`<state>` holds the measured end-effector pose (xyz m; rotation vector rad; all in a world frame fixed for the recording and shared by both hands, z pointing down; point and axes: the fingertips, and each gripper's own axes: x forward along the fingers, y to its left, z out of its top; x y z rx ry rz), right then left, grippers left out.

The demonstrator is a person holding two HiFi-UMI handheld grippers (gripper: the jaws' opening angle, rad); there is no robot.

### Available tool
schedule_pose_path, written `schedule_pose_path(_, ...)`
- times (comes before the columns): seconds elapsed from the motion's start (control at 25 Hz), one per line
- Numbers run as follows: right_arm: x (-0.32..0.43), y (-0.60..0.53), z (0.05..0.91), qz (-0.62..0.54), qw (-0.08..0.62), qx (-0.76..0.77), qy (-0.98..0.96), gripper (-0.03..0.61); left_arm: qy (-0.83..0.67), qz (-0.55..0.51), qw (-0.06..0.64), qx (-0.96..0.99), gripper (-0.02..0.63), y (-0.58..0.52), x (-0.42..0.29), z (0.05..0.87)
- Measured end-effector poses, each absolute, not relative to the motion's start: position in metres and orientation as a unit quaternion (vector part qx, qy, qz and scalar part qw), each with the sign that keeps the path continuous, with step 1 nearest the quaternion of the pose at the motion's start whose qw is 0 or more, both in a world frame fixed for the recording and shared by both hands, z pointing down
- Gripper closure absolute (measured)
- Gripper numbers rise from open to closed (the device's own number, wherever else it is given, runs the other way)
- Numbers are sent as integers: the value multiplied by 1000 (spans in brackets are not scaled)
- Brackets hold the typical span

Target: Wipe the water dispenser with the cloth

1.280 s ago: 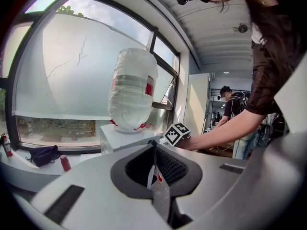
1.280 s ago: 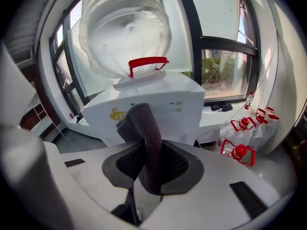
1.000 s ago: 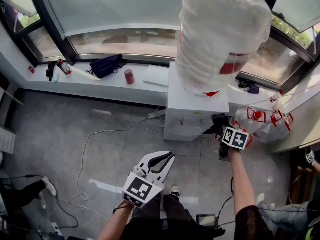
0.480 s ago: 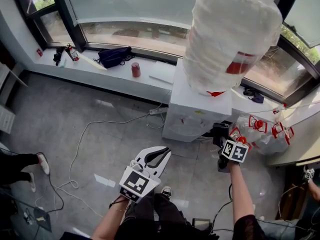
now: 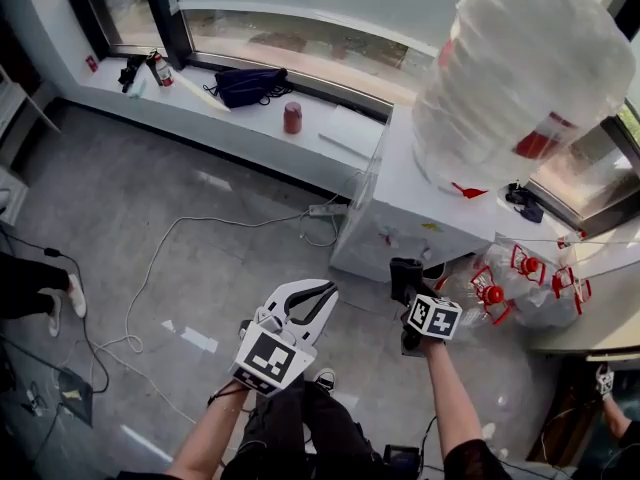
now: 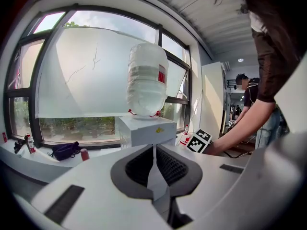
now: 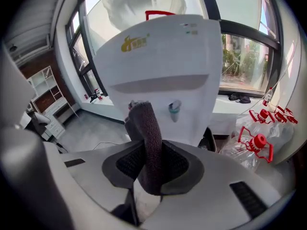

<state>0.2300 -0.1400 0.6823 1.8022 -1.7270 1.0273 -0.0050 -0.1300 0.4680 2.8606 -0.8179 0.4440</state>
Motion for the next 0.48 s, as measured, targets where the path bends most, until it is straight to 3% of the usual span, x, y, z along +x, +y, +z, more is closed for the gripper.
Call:
schedule_pose_path(0.28,178,-177,721,367,222,641,-637,474,-258,165,73,949,594,-141,-24,514)
schedule_pose_path(0.48,151,-217,721,360,183,649,-645,474,-240,180,76,951,594,-144,-36,532)
